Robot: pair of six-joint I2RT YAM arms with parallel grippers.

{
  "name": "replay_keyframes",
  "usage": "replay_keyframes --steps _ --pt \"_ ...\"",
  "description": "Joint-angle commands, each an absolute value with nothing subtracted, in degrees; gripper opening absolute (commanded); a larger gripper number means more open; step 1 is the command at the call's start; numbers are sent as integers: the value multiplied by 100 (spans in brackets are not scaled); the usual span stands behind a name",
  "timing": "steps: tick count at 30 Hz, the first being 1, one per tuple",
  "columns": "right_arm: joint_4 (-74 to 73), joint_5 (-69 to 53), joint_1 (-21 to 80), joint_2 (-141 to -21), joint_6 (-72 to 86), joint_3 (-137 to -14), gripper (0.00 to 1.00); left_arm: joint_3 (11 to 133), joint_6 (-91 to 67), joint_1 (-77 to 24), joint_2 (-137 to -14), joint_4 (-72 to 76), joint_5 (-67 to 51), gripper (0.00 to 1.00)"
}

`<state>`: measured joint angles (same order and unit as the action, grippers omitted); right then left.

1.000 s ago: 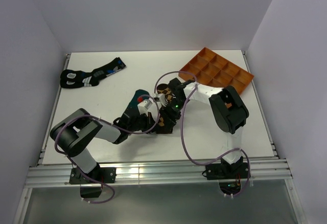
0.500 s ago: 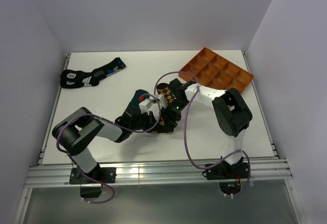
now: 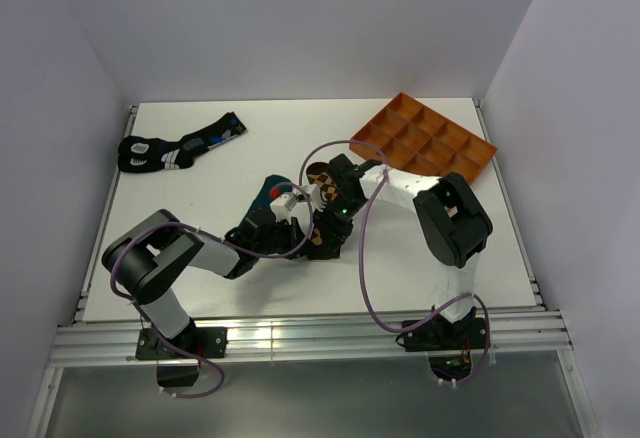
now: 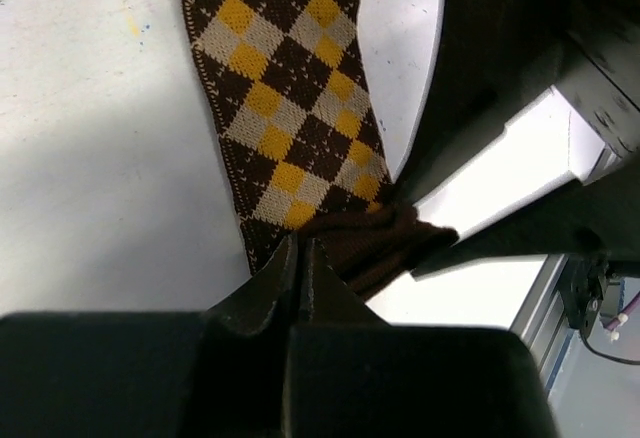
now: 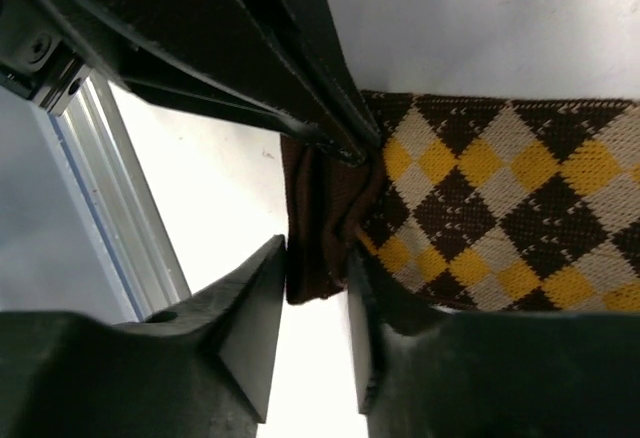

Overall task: Roll the socks
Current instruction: Roll the sock at the center of the board.

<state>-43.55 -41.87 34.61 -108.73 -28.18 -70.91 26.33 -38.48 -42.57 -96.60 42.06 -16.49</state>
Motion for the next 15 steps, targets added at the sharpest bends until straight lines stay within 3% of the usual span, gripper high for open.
replay_keyframes --steps 1,5,9,15 --pt "-4192 -3946 3595 -11030 -2619 -7110 32 2760 -3604 -4289 -9668 4113 -1547 0" --pt "-4271 -3832 3560 -11092 -2383 -7189 17 2699 -3612 -4289 -9563 4166 -1547 0" --pt "-4412 -3753 3463 -11145 -2224 -7233 6 2549 -3630 -4289 -9308 4271 -1450 9" --pt "-4421 -3482 3331 -11136 -1776 -7040 0 2356 -3647 -4298 -8895 4403 -1125 20"
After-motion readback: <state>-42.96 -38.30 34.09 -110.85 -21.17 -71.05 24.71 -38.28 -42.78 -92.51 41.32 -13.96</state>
